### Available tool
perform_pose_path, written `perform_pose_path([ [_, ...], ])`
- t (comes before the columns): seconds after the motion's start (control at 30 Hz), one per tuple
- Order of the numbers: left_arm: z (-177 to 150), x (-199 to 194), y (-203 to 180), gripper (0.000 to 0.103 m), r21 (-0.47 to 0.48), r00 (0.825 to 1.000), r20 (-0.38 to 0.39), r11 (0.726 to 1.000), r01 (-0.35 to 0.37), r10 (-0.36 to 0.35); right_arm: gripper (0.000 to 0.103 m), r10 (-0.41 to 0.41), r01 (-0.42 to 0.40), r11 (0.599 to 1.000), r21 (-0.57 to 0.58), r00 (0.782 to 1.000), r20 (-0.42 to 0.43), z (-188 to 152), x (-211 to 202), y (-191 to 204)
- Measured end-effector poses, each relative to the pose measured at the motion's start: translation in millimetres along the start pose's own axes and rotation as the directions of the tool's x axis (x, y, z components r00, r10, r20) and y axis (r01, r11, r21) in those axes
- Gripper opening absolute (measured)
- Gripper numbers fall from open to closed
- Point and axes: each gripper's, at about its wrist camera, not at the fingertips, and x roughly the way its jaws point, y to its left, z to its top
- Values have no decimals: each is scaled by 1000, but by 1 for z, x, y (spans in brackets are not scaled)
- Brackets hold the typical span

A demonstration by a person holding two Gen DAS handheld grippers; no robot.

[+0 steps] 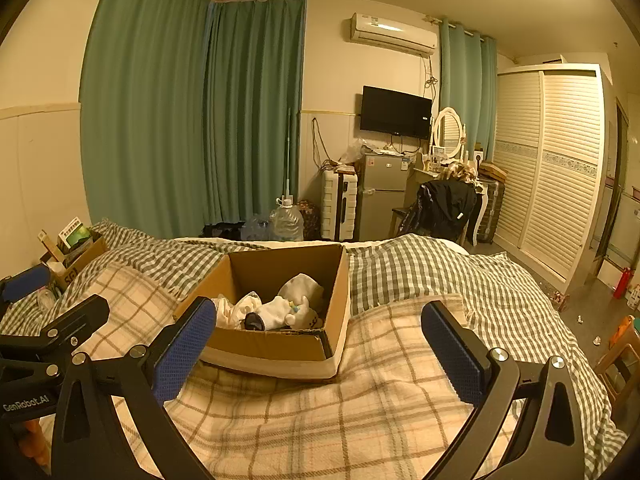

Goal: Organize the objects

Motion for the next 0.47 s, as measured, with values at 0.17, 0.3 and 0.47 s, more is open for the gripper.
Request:
perform_pose_path([
  [0.17, 0, 2, 0, 103, -1, 1000, -6, 1000, 2, -2, 103, 0, 0, 1000, -3, 1000, -5, 0, 2, 2],
  [0.3, 0, 2, 0, 103, -1, 1000, -6, 1000, 1, -1, 103, 0, 0, 1000, -1, 1000, -5, 0, 1, 2],
  [0.47, -1, 1, 0, 103, 2, 1000, -3, 1000, -9, 9, 103, 0, 0, 1000, 0, 1000, -6, 0, 1, 1],
])
